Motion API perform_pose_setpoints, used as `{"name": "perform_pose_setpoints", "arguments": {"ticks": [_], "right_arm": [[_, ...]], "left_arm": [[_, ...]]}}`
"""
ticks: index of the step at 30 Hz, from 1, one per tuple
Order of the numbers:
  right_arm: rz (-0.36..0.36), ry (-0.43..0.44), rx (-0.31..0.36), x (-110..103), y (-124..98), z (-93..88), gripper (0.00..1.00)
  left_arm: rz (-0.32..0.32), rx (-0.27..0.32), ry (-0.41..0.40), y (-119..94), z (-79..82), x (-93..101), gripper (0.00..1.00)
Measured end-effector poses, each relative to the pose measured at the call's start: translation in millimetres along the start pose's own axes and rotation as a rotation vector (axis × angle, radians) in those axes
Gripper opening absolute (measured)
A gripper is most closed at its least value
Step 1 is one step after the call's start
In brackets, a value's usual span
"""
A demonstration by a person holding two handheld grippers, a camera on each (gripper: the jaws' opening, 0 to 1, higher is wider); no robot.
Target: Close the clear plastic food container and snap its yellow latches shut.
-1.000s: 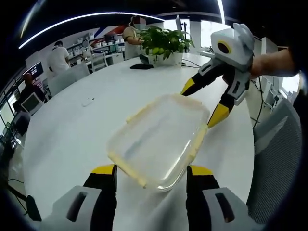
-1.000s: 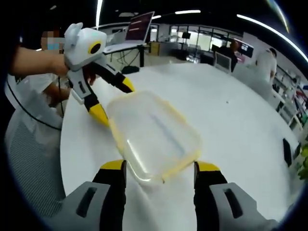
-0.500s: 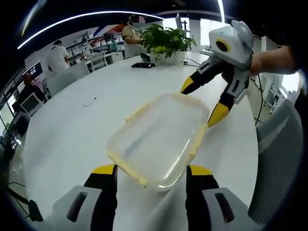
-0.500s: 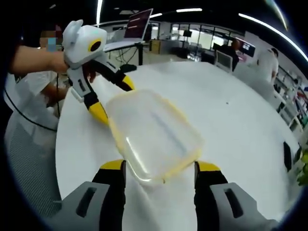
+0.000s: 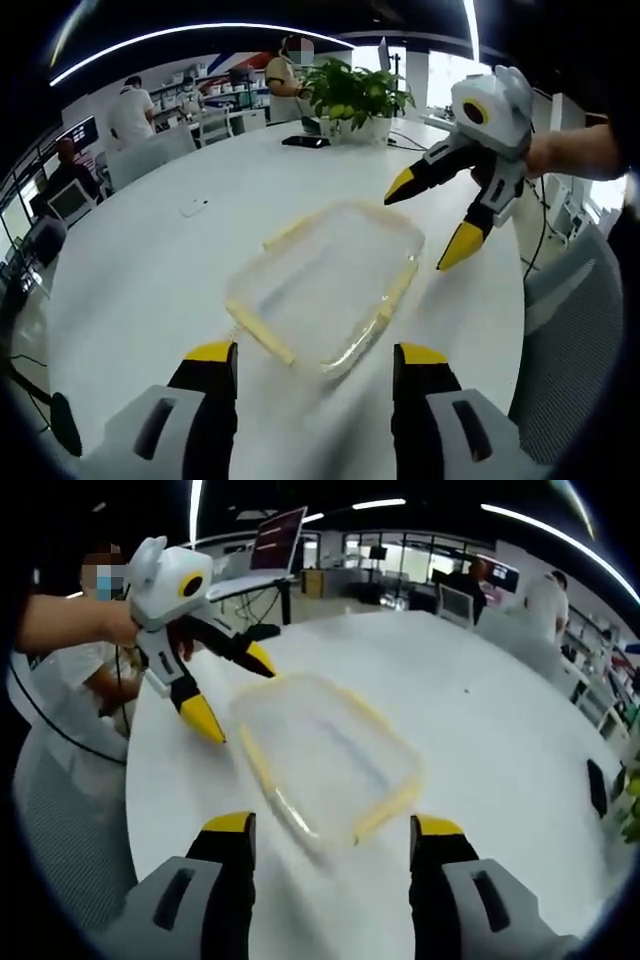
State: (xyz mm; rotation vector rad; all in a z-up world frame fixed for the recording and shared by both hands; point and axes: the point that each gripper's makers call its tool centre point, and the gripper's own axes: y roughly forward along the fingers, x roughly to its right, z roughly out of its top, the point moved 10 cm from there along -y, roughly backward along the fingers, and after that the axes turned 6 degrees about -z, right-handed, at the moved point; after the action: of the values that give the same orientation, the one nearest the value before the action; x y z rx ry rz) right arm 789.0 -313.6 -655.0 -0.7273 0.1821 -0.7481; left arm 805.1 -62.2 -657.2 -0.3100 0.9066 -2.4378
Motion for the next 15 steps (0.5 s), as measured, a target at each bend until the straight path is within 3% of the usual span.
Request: {"name": "perform_pose_setpoints", "arguments": {"ticks": [15], "right_arm": [[-0.042,0.031,0.047,-19.3,-41.1,-20.7,0.64]], "left_arm": [[0.058,0.08,-0.027,-39.1,-13.1,33.8,0.63]]}}
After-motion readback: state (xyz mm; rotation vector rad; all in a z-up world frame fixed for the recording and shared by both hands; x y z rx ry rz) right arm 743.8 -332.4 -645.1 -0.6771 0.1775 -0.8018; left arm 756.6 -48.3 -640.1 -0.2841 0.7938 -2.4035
